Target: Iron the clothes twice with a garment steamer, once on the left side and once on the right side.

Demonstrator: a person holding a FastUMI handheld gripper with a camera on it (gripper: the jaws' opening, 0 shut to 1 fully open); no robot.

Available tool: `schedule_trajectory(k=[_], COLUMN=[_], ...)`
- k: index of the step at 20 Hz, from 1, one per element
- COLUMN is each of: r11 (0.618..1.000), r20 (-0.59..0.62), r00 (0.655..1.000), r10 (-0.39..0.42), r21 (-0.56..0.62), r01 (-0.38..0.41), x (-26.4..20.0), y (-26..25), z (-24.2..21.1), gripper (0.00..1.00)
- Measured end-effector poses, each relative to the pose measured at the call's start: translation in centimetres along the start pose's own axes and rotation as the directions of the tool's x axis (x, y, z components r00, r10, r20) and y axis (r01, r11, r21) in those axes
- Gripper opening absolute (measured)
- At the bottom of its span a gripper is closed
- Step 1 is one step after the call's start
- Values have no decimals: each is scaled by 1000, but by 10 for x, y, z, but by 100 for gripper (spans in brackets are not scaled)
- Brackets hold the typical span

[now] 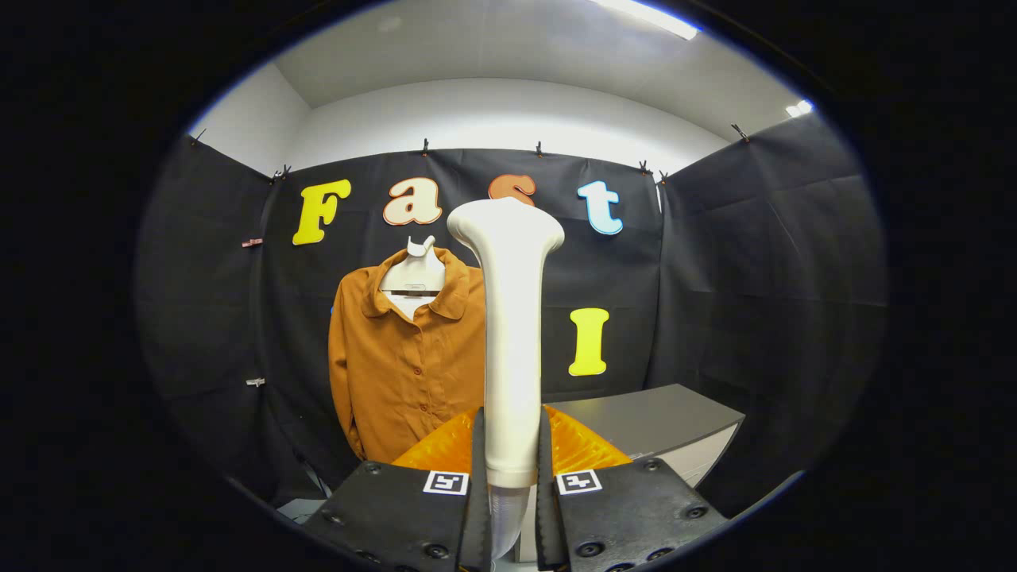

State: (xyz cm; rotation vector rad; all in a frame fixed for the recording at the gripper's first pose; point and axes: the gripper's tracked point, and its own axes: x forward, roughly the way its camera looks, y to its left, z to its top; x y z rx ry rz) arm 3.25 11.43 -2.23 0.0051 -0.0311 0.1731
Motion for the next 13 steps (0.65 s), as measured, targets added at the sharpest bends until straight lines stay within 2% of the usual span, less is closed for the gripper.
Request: schedule_trajectory(k=[13], r11=[1000], r20=[12], r00=[1000], r10=[-6], r21=[10], r01=[6], x=[3], y=[-4], z=[5], gripper=[26])
